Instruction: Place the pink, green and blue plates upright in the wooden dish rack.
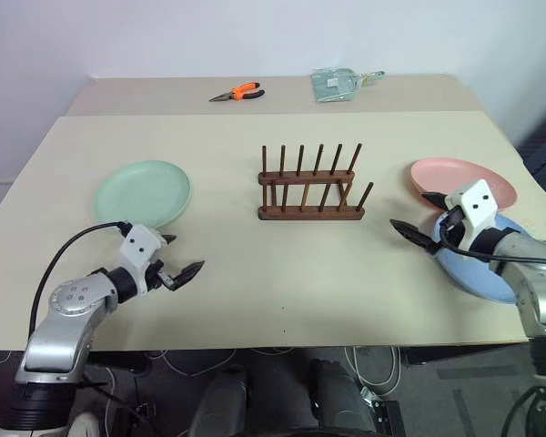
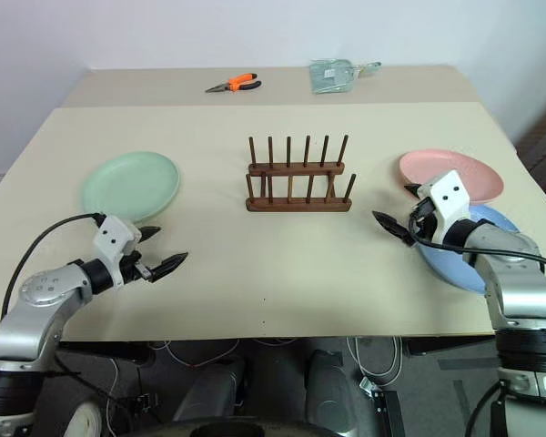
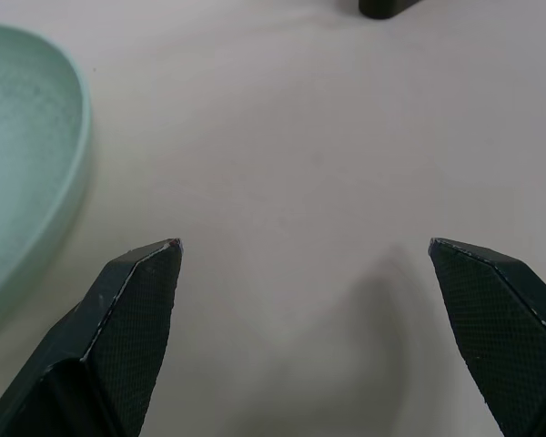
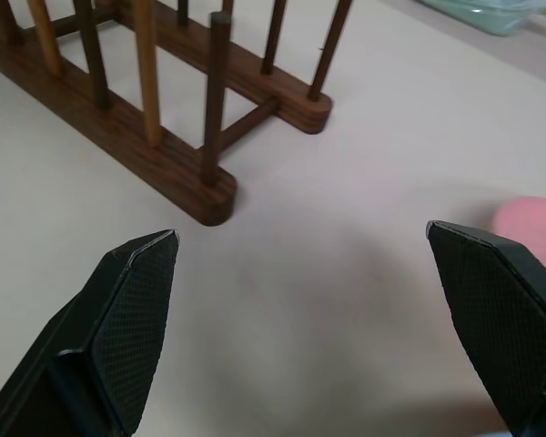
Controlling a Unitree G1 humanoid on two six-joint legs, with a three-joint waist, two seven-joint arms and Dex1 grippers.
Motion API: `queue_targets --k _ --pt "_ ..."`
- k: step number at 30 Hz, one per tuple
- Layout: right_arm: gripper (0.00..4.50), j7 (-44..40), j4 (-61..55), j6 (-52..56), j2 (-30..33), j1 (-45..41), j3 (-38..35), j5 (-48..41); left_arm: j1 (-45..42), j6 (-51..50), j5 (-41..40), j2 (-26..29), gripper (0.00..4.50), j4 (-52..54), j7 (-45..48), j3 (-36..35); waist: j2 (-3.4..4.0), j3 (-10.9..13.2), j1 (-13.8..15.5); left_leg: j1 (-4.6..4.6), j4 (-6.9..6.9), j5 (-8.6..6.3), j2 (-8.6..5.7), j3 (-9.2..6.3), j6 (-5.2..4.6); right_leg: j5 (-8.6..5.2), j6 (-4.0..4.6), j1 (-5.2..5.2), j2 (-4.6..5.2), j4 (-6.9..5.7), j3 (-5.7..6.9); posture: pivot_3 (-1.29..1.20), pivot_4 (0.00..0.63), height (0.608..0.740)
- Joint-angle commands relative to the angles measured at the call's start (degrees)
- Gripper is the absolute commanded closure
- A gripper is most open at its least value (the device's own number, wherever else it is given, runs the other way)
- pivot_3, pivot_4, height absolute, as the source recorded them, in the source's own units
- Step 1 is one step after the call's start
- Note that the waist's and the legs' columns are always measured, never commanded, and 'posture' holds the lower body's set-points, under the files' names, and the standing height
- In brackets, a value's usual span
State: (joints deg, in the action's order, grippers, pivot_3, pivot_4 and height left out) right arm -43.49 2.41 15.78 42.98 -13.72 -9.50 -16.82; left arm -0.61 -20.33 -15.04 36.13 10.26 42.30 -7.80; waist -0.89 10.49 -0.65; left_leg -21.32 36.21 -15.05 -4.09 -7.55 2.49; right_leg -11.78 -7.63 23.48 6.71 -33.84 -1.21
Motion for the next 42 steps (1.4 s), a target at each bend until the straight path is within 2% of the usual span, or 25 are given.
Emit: queue_targets --k 1,5,9,14,17,24,27,33,37,42 --pt "0.05 1.0 0.8 -2.6 -1.5 -3.1 1.0 1.9 -0.3 1.5 0.1 0.1 0.00 0.8 -0.5 -0.7 0.00 0.0 0.0 0.00 0.00 0.00 0.00 0.00 0.00 0.00 0.00 0.00 0.00 0.00 0.00 0.00 0.150 0.740" --pt "0.05 1.2 2.1 -3.1 -2.8 -4.7 2.0 2.6 -0.8 0.5 -0.2 -0.7 0.00 1.3 -1.2 -0.1 0.00 0.0 0.0 0.01 -0.01 0.00 0.00 -0.01 0.00 0.01 0.00 0.01 0.00 -0.01 0.01 0.00 0.150 0.740" --pt "0.05 1.7 0.1 -1.4 -3.7 -3.6 2.1 2.4 -7.3 1.5 1.7 -1.7 0.00 -3.7 0.7 5.2 -0.01 0.0 0.6 -0.03 0.04 0.00 -0.04 -0.06 0.00 0.02 0.00 -0.02 0.00 0.00 0.04 0.00 0.150 0.740" --pt "0.05 5.5 -8.3 0.0 -5.7 1.7 2.0 3.2 -26.7 6.8 6.5 -7.0 0.00 -23.3 6.2 14.6 -0.04 0.0 1.5 -0.04 0.10 0.02 -0.09 -0.09 0.02 0.12 -0.18 -0.04 -0.01 -0.05 0.13 0.00 0.150 0.740" --pt "0.05 8.9 -15.1 1.7 -7.4 6.2 1.3 3.5 -37.5 12.2 9.7 -11.5 0.00 -39.4 10.2 18.8 -0.08 0.0 1.4 -0.05 0.07 0.02 -0.13 -0.07 0.01 0.12 -0.22 -0.05 0.01 0.02 0.12 0.00 0.150 0.740" --pt "0.05 15.5 -28.8 6.6 -10.8 16.2 -0.5 3.7 -50.8 22.5 15.2 -19.8 0.00 -65.7 12.5 22.0 -0.15 -0.1 1.3 -0.04 0.02 0.00 -0.08 -0.04 -0.01 0.08 -0.31 -0.04 0.00 0.08 0.11 0.00 0.150 0.740" --pt "0.00 17.2 -32.2 8.1 -11.6 19.1 -1.3 4.0 -52.8 25.0 15.8 -21.7 0.72 -70.8 11.8 20.8 -0.19 -0.1 1.5 -0.04 0.09 0.00 -0.11 -0.03 -0.02 -0.02 -0.48 -0.12 0.02 0.13 0.11 0.00 0.150 0.740" --pt "0.00 16.6 -33.6 9.3 -10.3 20.0 -1.2 4.0 -51.8 29.3 15.5 -21.3 3.44 -70.8 15.4 19.8 -0.26 -0.2 1.2 0.01 0.10 -0.01 -0.09 -0.07 -0.03 -0.01 -0.49 -0.18 0.01 0.14 0.13 0.00 0.150 0.740" --pt "0.00 13.7 -32.2 9.0 -7.1 20.4 -2.1 4.3 -48.3 30.2 13.8 -19.6 3.44 -64.6 20.9 19.0 -0.24 -0.2 1.2 0.01 0.03 -0.01 -0.07 -0.07 -0.03 -0.02 -0.48 -0.13 0.00 0.12 0.13 0.00 0.150 0.740" --pt "0.00 9.5 -30.1 8.6 -3.1 22.4 -5.8 3.1 -39.4 26.9 11.8 -14.1 3.44 -46.1 29.6 20.6 -0.24 -0.2 1.1 -0.01 0.01 -0.02 -0.06 -0.07 -0.05 0.10 -0.28 -0.11 0.00 0.13 0.11 0.00 0.150 0.740"
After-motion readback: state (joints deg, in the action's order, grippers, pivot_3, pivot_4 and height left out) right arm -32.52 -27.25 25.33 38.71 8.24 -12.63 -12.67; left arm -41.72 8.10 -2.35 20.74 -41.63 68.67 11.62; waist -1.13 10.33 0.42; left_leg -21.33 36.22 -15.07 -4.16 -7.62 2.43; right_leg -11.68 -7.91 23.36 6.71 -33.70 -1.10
